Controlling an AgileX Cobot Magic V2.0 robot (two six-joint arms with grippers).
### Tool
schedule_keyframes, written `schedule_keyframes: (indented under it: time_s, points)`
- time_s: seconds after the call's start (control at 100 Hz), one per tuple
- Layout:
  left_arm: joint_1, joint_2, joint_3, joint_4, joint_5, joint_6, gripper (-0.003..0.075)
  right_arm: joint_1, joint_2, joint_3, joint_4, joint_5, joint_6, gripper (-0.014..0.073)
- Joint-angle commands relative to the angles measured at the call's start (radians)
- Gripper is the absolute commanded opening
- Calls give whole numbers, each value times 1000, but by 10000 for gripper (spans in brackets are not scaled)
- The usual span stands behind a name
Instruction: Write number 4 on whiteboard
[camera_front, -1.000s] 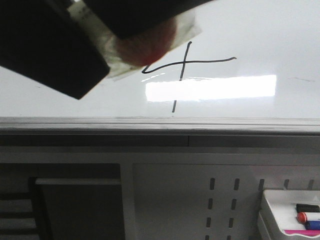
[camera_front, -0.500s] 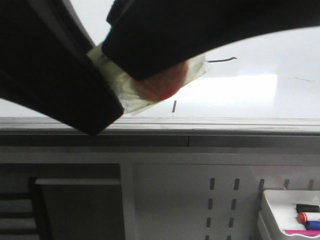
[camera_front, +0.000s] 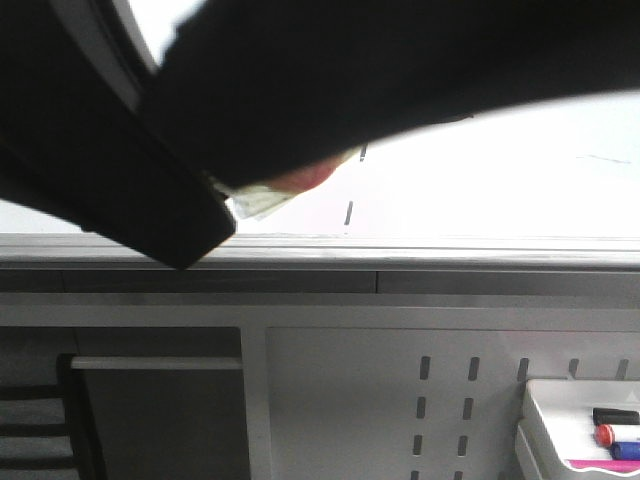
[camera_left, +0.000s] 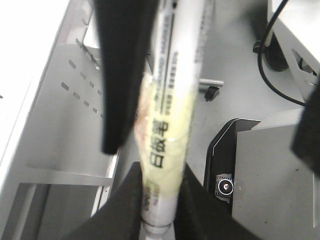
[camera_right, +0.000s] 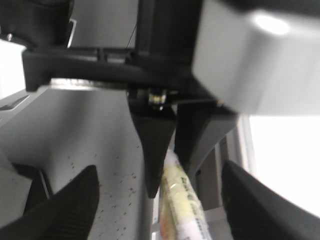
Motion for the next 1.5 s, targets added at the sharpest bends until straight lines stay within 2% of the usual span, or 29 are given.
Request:
schedule_keyframes:
  time_s: [0.0,0.27,0.39,0.49,0.67,0.85,0.97,1.12,1.25,1.49]
  points:
    - [1,-16,-28,-14,-46,-15,-20,2,-48,-36,18,-104,0,491]
    - [1,-16,-28,-14,-45,-15,-20,-5,-171,-36,14,-182,0,491]
    - [1,-16,-28,-14,-51,-15,-20,-56,-233,-36,14,-214,52,469]
    - [1,-16,-16,-14,-83,-31,-20,-130,-273,-36,14,-203,127,335]
    - [1,-16,37,-14,-218,-166,-20,-266,-312,-34,14,-72,185,-70]
    - [7,-6,109,-14,-472,-384,-20,-311,-328,-9,20,-41,192,-63]
    - [38,43,125,-23,-574,-484,-20,-311,-339,14,22,-65,194,-63]
    - [90,140,125,-66,-674,-492,-20,-311,-340,16,22,-67,194,-63]
    - [145,193,125,-165,-832,-492,-20,-311,-341,16,22,-67,194,-63]
    - [218,235,120,-203,-1016,-488,-20,-312,-341,16,22,-67,196,-63]
